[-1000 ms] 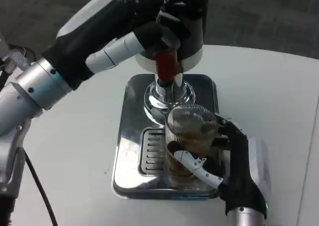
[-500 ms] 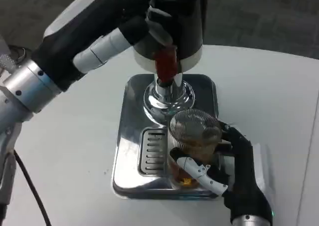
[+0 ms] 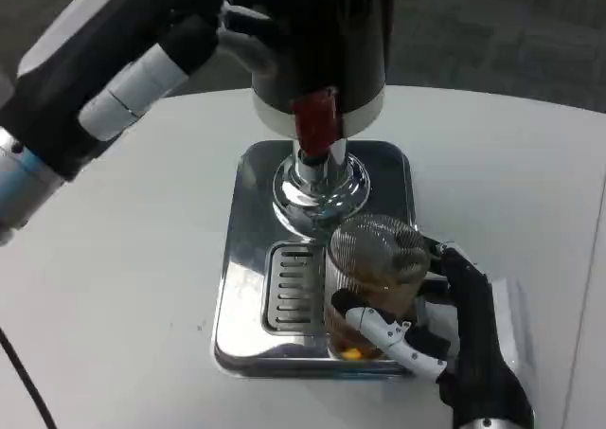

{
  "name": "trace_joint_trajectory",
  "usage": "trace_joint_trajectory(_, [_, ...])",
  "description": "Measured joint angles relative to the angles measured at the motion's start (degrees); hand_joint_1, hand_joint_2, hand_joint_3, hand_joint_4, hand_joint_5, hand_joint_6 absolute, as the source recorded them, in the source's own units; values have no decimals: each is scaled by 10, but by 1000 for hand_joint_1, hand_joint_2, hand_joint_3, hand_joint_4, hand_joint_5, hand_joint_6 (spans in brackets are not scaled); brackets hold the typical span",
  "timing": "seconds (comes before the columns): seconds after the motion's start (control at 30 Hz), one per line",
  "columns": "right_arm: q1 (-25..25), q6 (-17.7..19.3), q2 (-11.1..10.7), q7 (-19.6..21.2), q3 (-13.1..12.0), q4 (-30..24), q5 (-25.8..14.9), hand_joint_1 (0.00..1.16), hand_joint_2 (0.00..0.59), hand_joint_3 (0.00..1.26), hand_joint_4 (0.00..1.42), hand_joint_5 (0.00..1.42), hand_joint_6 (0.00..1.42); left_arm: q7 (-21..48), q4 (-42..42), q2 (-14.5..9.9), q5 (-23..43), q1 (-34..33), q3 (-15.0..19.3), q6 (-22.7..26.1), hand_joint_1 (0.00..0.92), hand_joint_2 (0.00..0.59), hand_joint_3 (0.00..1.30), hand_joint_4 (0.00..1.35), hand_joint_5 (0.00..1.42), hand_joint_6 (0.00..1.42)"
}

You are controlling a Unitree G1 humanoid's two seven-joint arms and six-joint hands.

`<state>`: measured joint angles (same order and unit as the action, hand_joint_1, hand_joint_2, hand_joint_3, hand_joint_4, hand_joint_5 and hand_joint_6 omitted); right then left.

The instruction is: Grasp the cup under the faucet to collect the drink, then remove the cup.

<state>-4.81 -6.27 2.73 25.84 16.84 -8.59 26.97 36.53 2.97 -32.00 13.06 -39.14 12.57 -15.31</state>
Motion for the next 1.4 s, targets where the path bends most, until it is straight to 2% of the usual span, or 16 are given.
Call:
trace_joint_trajectory(0.4, [21, 0, -4, -31, -23, -33, 1, 762, 214, 683, 756, 752, 402, -36, -21, -31, 0, 85, 66, 12, 0, 83, 334, 326, 423, 543])
trace_joint_trajectory(0.6, [31, 0, -3, -39, -25, -42, 2, 765, 213, 685, 758, 754, 403, -57, -26, -46, -2, 128, 95, 18, 0, 83, 334, 327, 424, 546])
trace_joint_trajectory(0.87, [41, 3, -8, -50, -27, -55, 3, 767, 212, 697, 768, 763, 418, -79, -36, -65, -23, 177, 118, 20, 0, 83, 335, 328, 419, 527])
trace_joint_trajectory(1.0, [49, 3, -11, -57, -32, -63, 3, 767, 212, 703, 769, 764, 421, -92, -37, -67, -28, 209, 134, 20, 0, 83, 336, 328, 416, 525])
trace_joint_trajectory(1.4, [62, 4, -15, -79, -32, -78, 6, 768, 212, 706, 769, 780, 424, -120, -59, -75, -74, 288, 149, 19, 0, 84, 326, 304, 360, 448])
